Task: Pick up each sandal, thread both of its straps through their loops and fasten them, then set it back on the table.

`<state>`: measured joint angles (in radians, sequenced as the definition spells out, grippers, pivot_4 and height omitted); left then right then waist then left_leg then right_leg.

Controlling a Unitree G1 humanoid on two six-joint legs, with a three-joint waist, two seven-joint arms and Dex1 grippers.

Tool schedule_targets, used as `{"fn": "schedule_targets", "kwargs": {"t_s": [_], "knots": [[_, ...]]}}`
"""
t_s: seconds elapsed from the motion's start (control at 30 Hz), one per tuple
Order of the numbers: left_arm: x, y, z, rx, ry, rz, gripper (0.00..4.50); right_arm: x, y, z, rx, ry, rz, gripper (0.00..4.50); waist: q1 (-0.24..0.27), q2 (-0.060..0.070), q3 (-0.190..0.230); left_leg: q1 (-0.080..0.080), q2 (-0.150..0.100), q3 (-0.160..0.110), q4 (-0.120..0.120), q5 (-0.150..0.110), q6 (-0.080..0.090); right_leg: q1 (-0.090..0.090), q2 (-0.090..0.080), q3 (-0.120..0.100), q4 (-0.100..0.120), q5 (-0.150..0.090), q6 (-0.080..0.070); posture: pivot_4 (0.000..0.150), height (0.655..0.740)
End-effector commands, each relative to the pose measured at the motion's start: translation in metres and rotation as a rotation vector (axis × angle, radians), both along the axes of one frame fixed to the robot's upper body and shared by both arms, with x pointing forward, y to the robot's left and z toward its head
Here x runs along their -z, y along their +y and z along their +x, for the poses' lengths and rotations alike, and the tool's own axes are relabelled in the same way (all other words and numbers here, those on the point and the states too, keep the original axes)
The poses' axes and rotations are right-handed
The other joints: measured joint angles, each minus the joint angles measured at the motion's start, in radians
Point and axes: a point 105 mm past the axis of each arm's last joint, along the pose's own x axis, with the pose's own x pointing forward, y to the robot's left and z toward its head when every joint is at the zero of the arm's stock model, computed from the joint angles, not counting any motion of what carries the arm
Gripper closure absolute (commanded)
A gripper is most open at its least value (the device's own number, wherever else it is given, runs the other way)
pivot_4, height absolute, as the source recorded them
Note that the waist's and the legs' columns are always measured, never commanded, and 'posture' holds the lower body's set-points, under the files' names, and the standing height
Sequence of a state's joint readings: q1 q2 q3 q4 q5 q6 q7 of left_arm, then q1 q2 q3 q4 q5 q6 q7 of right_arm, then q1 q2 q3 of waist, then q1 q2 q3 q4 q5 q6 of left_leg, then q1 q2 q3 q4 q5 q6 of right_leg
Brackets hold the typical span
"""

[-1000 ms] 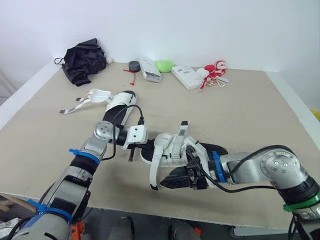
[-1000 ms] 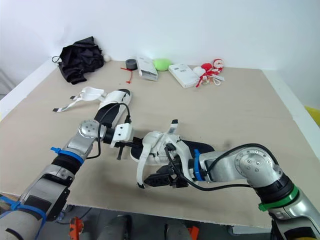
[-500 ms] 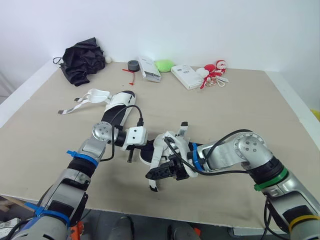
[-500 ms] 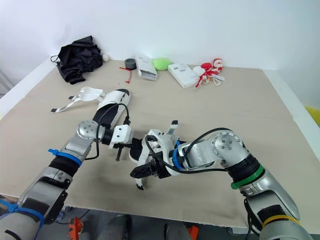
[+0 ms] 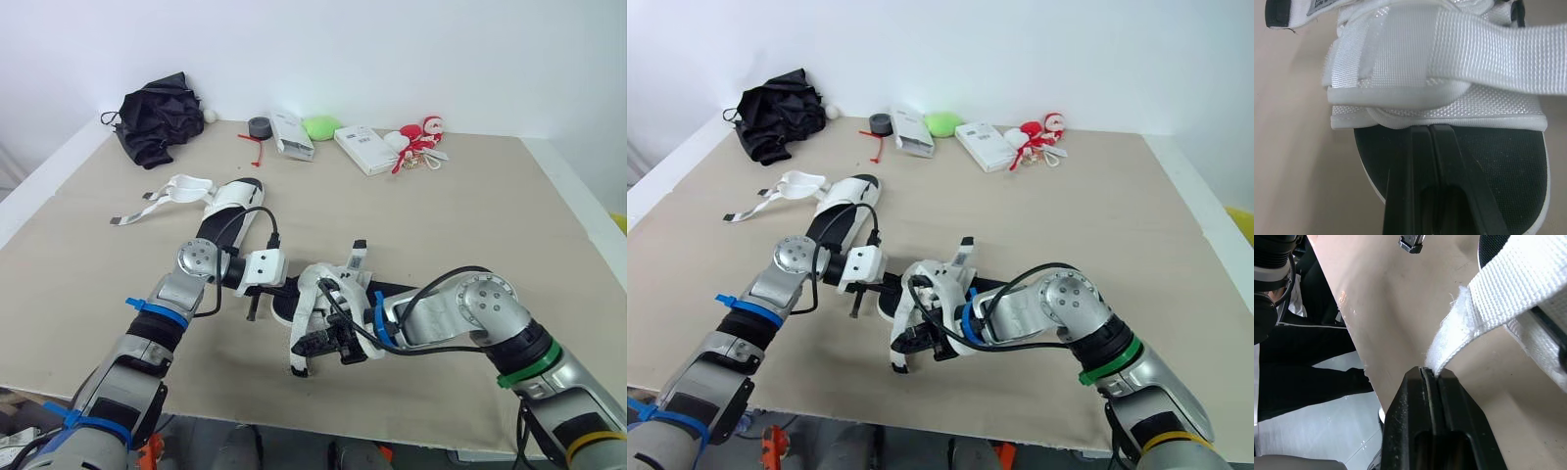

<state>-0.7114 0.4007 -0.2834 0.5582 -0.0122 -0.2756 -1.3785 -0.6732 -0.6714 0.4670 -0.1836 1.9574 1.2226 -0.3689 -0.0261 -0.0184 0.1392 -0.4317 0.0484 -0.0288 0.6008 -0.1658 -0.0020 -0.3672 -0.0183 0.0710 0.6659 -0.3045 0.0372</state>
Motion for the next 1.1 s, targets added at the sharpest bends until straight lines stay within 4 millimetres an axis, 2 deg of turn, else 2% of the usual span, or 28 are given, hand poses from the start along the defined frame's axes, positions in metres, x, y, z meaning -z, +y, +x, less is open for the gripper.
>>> {"fn": "schedule_targets", "kwargs": {"t_s": [0.03,0.07,0.2,0.33,0.47,0.67,0.93,1.1], "knots": [[0.062,0.005,-0.031,0.063,0.218,0.181,4.50,-0.019,0.000,0.001,-0.008,-0.045,0.071,4.41,0.000,0.000,0.000,0.000,0.000,0.000,0.000,0.000,0.000,0.000,0.000,0.000,0.000,0.000,0.000,0.150,0.7322],[0.063,0.006,-0.031,0.062,0.218,0.180,4.50,-0.022,0.000,0.001,-0.010,-0.047,0.087,4.41,0.000,0.000,0.000,0.000,0.000,0.000,0.000,0.000,0.000,0.000,0.000,0.000,0.000,0.000,0.000,0.150,0.7322],[0.063,0.005,-0.030,0.054,0.219,0.174,4.50,-0.067,-0.003,0.010,-0.037,-0.108,0.292,4.41,0.000,0.000,0.000,0.000,0.000,0.000,0.000,0.000,0.000,0.000,0.000,0.000,0.000,0.000,0.000,0.150,0.7322],[0.063,0.004,-0.029,0.052,0.222,0.169,4.50,-0.083,-0.020,0.033,0.040,-0.145,0.275,4.41,0.002,0.000,0.000,0.000,0.000,0.000,0.000,0.000,0.000,0.000,0.000,0.000,0.000,0.000,0.000,0.150,0.7322],[0.062,0.002,-0.027,0.050,0.221,0.164,4.50,-0.087,-0.026,0.044,0.076,-0.143,0.240,4.41,0.006,0.001,0.000,0.000,0.000,0.000,0.000,-0.001,0.002,0.001,-0.001,0.000,0.000,-0.001,0.000,0.150,0.7322],[0.060,0.000,-0.025,0.042,0.217,0.155,4.50,-0.074,-0.028,0.052,0.097,-0.084,0.167,4.41,0.008,0.001,0.000,0.000,-0.002,0.000,0.001,-0.001,0.002,0.001,-0.003,0.000,0.000,-0.001,0.000,0.150,0.7322],[0.061,0.002,-0.027,0.036,0.222,0.151,4.50,-0.066,-0.034,0.064,0.125,-0.066,0.126,4.41,0.008,0.001,0.000,0.000,-0.003,0.000,0.001,-0.002,0.003,0.001,-0.004,-0.001,0.000,-0.001,0.001,0.150,0.7322],[0.062,0.003,-0.028,0.031,0.224,0.151,4.50,-0.073,-0.038,0.077,0.150,-0.075,0.134,4.41,0.008,0.001,0.000,-0.001,-0.003,0.001,0.001,-0.002,0.003,0.001,-0.003,-0.001,0.000,-0.001,0.001,0.150,0.7322]]}}
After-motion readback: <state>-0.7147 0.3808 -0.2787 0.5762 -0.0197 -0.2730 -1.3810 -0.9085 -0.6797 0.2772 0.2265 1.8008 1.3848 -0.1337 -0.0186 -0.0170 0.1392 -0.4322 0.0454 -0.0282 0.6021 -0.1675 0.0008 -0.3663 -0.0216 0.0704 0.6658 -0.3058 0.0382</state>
